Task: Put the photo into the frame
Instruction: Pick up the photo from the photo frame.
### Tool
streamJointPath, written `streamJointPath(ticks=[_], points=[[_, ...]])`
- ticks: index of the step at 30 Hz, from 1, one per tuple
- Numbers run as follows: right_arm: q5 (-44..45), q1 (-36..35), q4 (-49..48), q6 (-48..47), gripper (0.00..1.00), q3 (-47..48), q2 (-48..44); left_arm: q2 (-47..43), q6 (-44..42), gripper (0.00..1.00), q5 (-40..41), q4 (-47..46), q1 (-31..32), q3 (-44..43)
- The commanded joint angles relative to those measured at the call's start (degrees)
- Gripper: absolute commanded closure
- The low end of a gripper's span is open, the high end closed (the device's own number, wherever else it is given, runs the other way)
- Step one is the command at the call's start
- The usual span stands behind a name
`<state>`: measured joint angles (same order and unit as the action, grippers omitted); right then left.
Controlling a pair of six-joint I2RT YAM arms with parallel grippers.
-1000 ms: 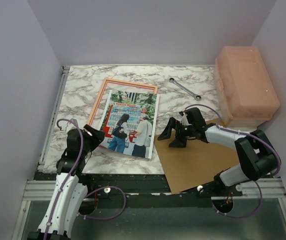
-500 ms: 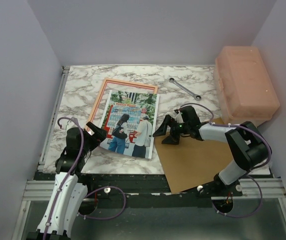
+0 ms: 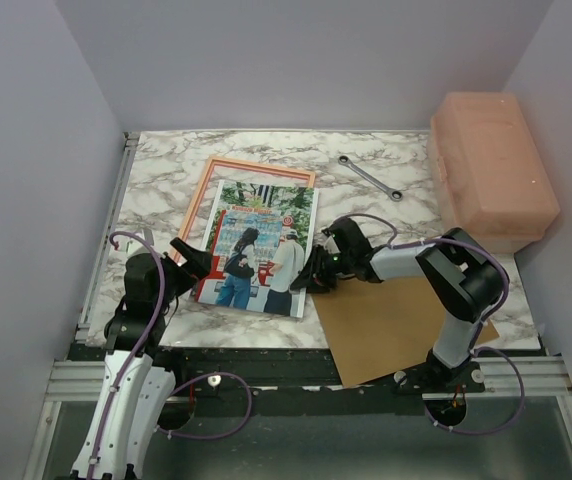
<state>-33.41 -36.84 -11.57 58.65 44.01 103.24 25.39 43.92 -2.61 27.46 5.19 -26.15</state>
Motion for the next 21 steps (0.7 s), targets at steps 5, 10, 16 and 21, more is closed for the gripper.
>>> streamJointPath(ticks=[5, 10, 16, 21], points=[[2.11, -0.89, -0.15, -0.44, 0.93, 3.31, 1.55, -1.56, -3.83, 0.02, -2.40, 1.76, -0.36, -1.47], [2.95, -0.88, 7.99, -5.72, 0.98, 7.32, -0.22, -2.57, -4.02, 0.02, -6.51, 2.14, 0.00, -1.73], [10.77, -0.84, 26.14, -15.92, 0.99, 14.01, -5.95, 1.85, -4.90, 0.02, -12.99, -0.02, 0.67, -2.37], [19.85, -0.86, 37.78, -20.99, 1.00, 17.93, -12.39, 7.15, -3.64, 0.01, -16.49, -3.80, 3.61, -2.41]])
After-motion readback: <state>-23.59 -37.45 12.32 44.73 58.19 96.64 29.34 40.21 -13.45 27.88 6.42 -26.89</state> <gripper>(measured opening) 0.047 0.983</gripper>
